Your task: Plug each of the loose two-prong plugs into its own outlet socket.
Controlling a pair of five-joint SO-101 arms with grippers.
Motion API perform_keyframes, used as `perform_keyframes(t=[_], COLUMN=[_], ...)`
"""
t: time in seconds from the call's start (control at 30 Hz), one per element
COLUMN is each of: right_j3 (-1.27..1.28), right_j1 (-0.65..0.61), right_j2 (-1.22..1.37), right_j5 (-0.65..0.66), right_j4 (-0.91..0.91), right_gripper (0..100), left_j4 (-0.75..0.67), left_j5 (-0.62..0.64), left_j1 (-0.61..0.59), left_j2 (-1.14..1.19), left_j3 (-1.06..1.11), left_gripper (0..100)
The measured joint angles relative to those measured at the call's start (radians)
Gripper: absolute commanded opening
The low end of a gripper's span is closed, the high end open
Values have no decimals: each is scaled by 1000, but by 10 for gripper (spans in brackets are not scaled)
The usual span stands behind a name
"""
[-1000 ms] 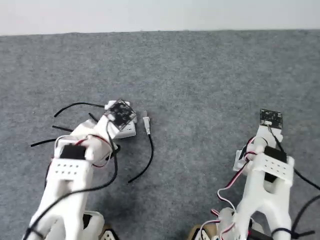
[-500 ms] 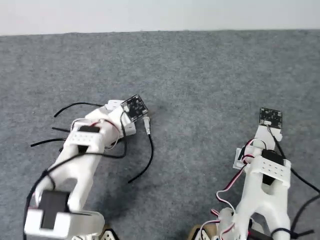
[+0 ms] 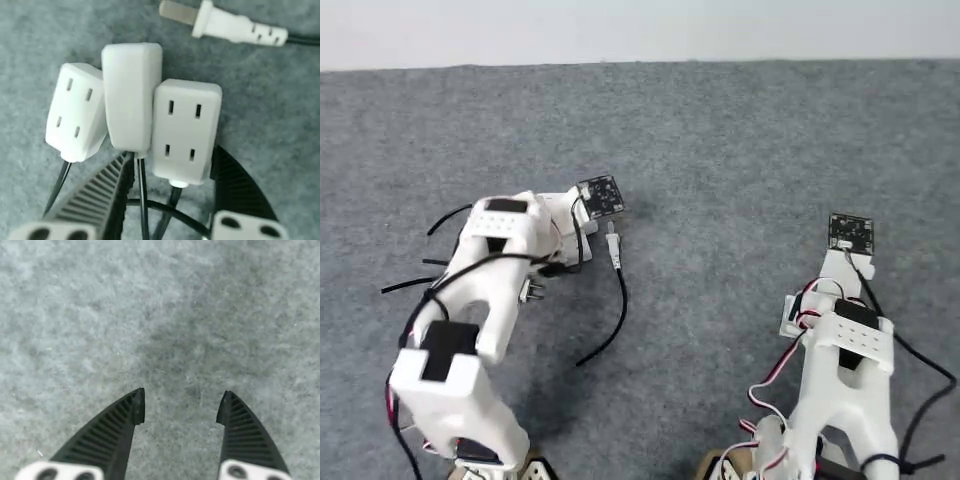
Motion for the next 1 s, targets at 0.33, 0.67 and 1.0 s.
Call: perform_keyframes(t=[0.33,0.67,1.0], right_j3=[2,2,2], right_j1=[0,0,0], right_j2=[0,0,0], right_j5=[0,0,0], right_j4=[-5,-5,-5], right_gripper=[233,233,233], left_j4=[270,479,585], left_j5=[-11,265,1100], left_j1=[17,86,141], left_j2=[163,167,176], left_j3=[-278,-304,-302], left_gripper=[40,39,11])
